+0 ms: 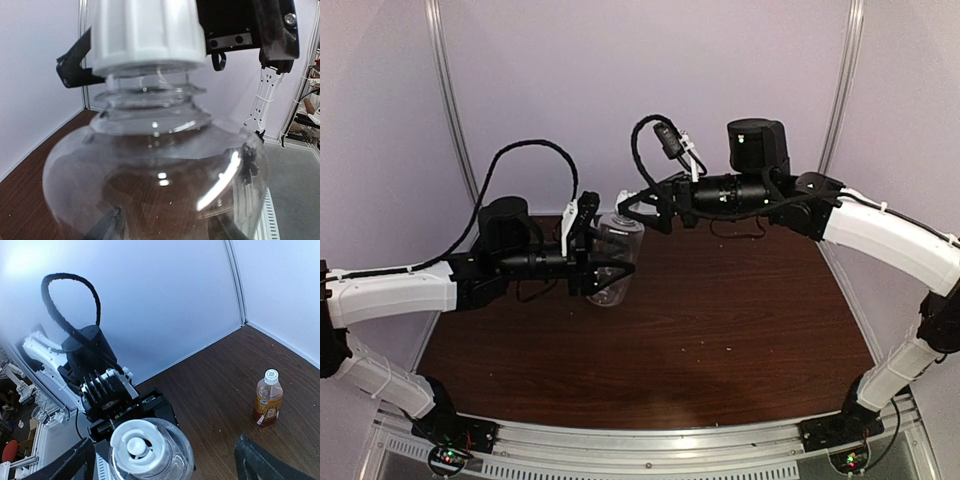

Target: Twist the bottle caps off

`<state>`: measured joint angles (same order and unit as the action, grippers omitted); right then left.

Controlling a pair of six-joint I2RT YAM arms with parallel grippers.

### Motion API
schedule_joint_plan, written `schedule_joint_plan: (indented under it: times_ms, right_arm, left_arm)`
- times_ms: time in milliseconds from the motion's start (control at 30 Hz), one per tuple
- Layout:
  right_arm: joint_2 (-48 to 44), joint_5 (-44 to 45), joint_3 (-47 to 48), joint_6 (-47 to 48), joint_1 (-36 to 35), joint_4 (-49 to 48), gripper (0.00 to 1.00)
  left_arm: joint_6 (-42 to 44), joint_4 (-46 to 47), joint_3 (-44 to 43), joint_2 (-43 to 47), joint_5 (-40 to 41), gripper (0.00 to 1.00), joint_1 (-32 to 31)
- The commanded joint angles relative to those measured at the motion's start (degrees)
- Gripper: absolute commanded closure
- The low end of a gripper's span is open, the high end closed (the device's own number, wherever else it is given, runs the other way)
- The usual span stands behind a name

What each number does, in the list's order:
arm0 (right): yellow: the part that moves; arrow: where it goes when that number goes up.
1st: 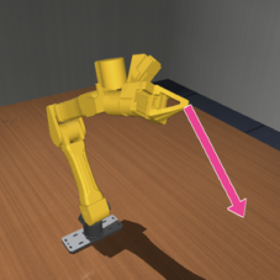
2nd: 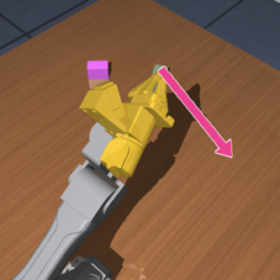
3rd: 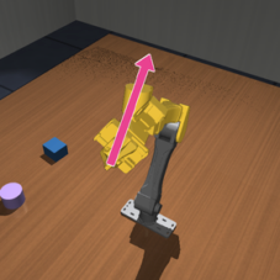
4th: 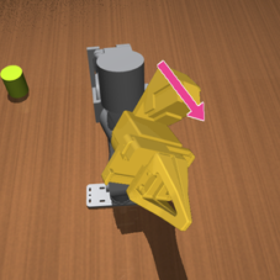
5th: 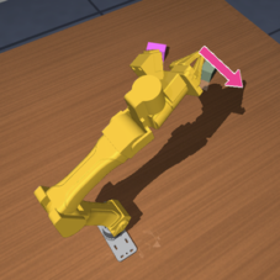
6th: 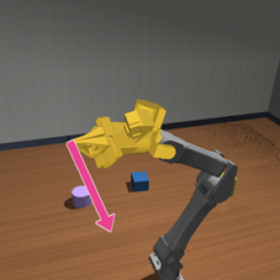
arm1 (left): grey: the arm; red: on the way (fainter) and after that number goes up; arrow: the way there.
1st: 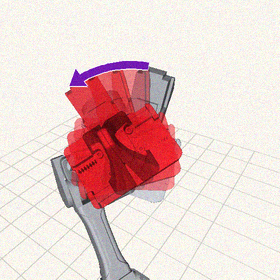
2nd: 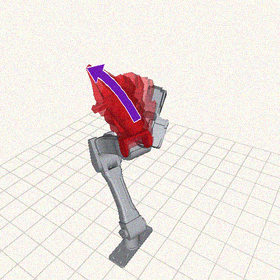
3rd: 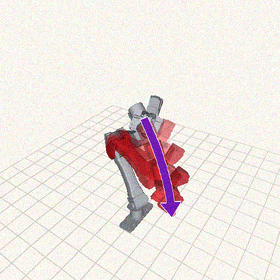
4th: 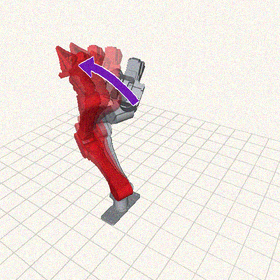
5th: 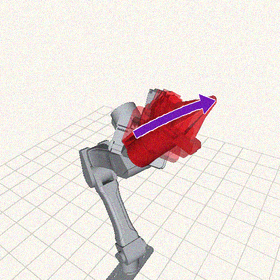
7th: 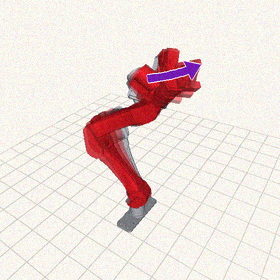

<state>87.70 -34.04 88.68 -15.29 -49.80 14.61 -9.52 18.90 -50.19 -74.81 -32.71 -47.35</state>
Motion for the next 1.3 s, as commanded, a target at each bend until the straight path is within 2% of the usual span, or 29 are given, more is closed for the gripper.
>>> schedule_joint_plan:
  times_ms: [0,100,233,433,600,833,1033,1133,1267]
  right_arm:
    - [-1.66,10.26,-0.17,-4.60,-2.03,-4.65,0.02]
    - [-0.56,12.44,1.60,-4.70,-2.85,-3.71,0.04]
    - [1.15,14.99,3.39,-5.24,-3.28,-1.52,0.12]
    - [1.86,13.62,2.65,-5.93,-3.46,-3.24,0.31]
    - [2.52,12.13,2.54,-6.07,-3.64,-3.70,0.37]
    - [2.55,11.30,2.24,-6.05,-3.73,-3.92,0.60]
    - [1.46,10.79,0.36,-4.97,-3.73,-5.18,0.86]
    - [1.33,9.56,0.97,-1.49,-3.72,-3.91,0.99]
    - [0.96,5.91,2.85,5.44,-3.36,0.10,1.00]
  left_arm:
    - [1.04,-0.07,-2.44,0.07,2.99,0.69,0.16]
    - [0.85,-0.50,-2.79,-0.38,3.65,0.69,0.16]
    - [0.86,-0.93,-2.94,-0.22,4.49,0.68,0.16]
    - [1.54,-2.03,-3.22,0.12,5.76,0.69,0.16]
    - [2.35,-3.45,-3.68,0.31,6.75,0.68,0.16]
    - [2.84,-3.93,-3.68,0.58,7.41,0.69,0.18]
    - [2.36,-3.76,-3.68,0.69,7.30,0.70,0.16]
    - [2.09,-2.59,-3.24,1.18,5.71,0.70,0.20]
    - [2.05,-0.79,-2.78,1.25,0.72,0.70,0.16]
